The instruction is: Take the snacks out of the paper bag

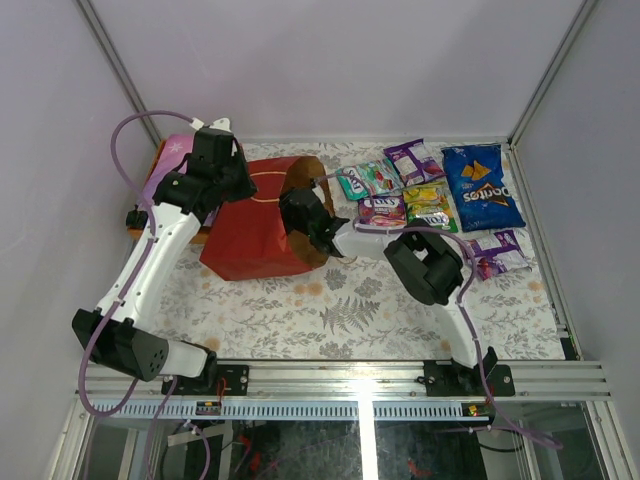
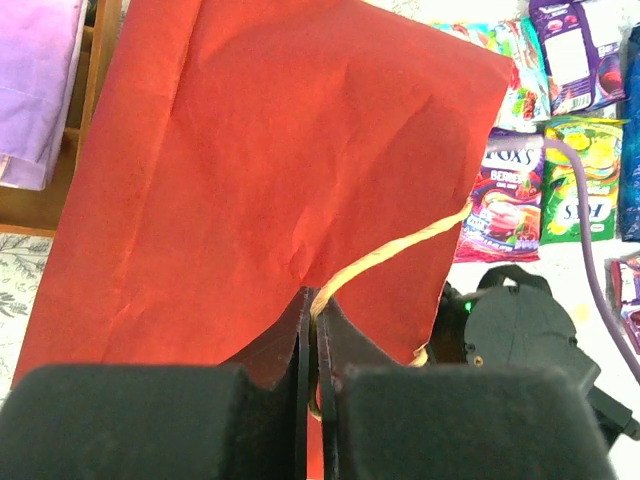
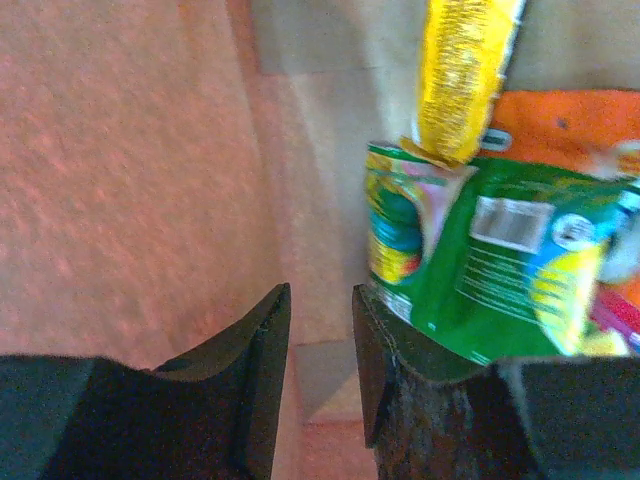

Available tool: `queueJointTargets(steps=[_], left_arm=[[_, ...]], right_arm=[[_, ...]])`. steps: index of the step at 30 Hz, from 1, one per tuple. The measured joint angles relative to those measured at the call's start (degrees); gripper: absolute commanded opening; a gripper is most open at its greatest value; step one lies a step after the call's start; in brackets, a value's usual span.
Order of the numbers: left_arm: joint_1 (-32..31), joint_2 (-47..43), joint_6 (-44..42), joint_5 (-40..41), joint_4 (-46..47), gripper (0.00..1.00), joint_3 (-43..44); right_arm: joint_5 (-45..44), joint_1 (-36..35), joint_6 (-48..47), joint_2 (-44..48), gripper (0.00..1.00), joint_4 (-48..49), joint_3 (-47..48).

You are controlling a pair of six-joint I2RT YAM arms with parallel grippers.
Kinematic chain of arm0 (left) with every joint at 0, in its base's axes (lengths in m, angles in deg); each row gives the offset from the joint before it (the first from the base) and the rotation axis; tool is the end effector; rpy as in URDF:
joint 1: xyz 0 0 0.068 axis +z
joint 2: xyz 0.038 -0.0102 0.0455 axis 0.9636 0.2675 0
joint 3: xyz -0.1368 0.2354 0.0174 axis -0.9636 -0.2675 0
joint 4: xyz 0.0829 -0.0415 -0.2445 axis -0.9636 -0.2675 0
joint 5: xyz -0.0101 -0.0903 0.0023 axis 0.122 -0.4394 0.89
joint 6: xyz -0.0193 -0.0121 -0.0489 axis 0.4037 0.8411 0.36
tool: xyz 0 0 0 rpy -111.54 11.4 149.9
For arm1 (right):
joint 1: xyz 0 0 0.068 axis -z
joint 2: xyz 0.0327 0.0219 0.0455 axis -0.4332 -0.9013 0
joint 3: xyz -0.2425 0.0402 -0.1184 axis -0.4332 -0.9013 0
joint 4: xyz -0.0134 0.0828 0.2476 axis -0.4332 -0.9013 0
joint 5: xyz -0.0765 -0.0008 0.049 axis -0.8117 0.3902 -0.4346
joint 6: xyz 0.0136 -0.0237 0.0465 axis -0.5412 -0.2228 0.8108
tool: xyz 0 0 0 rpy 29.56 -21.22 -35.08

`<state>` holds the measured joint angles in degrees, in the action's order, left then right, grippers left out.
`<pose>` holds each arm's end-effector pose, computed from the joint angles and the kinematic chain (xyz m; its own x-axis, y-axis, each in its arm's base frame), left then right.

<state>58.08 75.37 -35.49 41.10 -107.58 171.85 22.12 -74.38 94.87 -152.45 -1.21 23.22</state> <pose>0.2808 -0.0807 0.3943 -0.6394 -0.2486 -0.7276 -0.0316 0.9540 -0.2982 0.3332 0.3761 0.1804 -0.7205 0.6864 -0.0984 0.1063 0.2496 0.9625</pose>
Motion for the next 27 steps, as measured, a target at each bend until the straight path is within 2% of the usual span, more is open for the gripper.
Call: queueJointTargets(steps=[3, 7, 9, 12, 17, 21, 27], left_arm=[[0.0, -0.02, -0.48, 0.13, -1.42, 0.0, 0.2], [0.0, -0.04, -0.7, 0.92, -4.0, 0.0, 0.2], [0.0, -0.04, -0.68, 1.05, -5.09, 0.0, 0.2], [-0.02, -0.04, -0.68, 1.05, -6.23, 0.0, 0.17], [-0.66, 1.22, -0.63, 0.83, -6.67, 0.0, 0.44], [-2.19, 4.2, -0.31, 0.68, -7.19, 0.0, 1.9], [-4.22, 5.35, -0.04, 0.68, -7.58, 0.0, 2.89]], right_arm=[[0.37, -0.15, 0.0, -3.26, 0.39, -0.57, 5.75], [-1.73, -0.26, 0.37, -6.73, 0.48, -0.17, 9.62], [-3.85, -0.33, 0.44, -8.33, 0.54, -0.74, 11.19], [-6.75, -0.33, 0.59, -11.26, 0.7, -3.37, 14.86], [-9.79, -0.33, 0.96, -15.65, 0.78, -9.22, 21.05], [-11.72, -0.33, 1.55, -18.62, 0.78, -13.42, 26.34], [-11.96, -0.33, 2.38, -25.31, 0.68, -18.34, 37.99]])
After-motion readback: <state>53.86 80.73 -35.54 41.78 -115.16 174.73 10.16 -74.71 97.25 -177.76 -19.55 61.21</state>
